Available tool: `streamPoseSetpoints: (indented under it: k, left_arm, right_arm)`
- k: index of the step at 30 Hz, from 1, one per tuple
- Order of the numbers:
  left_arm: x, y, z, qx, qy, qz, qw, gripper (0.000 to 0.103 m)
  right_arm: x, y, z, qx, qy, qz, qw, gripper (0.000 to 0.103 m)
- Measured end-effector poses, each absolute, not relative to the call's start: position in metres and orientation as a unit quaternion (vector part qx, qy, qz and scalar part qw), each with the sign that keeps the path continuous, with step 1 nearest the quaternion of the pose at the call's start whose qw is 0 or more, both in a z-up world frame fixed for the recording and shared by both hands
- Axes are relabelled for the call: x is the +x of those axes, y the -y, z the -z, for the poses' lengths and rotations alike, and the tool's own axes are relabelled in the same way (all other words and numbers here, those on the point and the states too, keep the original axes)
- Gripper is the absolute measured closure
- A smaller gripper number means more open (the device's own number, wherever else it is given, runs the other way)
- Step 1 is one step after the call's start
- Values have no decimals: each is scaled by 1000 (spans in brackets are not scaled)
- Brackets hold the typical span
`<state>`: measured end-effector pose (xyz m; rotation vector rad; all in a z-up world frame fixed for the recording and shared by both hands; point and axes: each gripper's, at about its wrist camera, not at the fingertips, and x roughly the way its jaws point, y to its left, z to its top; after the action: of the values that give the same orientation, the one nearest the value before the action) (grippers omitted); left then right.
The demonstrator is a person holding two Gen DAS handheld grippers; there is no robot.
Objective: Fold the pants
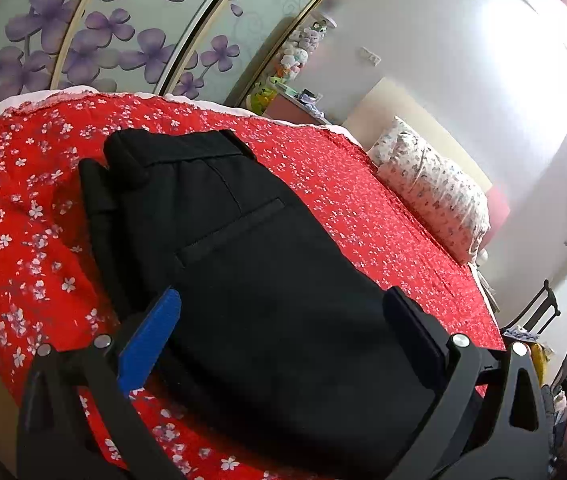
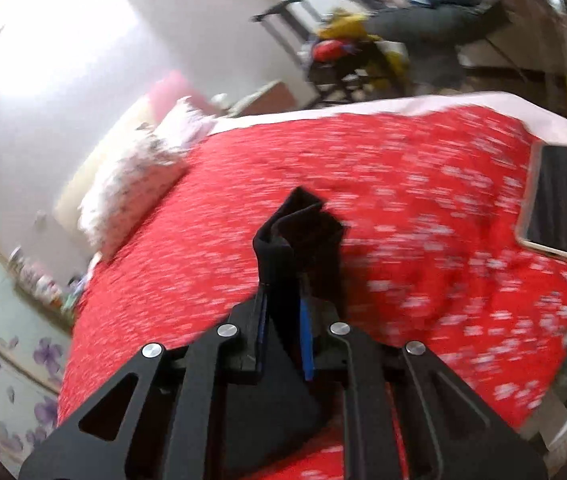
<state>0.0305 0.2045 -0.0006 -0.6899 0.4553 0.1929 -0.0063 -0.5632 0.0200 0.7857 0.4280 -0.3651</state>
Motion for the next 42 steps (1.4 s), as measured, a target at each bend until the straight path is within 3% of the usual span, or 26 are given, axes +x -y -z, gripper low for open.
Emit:
streamPoseSetpoints:
  k: [9, 19, 30, 36, 42]
  left_arm:
    - [27, -208, 1, -348, -218, -83, 908, 2]
    - [28, -212, 2, -345, -222, -74, 909, 2]
    - [27, -216, 3, -351, -221, -69, 907, 2]
    - [27, -214, 3, -349, -222, -67, 908, 2]
    - [26, -215, 3, -356, -219, -70, 906, 2]
  right_arm:
    - [87, 413, -80, 308, -236, -9, 922, 89]
    - [155, 237, -17, 248, -380, -144, 879, 89]
    - [161, 171, -26, 270, -369, -210, 864, 89]
    - [153, 117, 14, 157, -437, -227, 856, 89]
    - [132, 105, 1, 100, -413, -246, 871, 89]
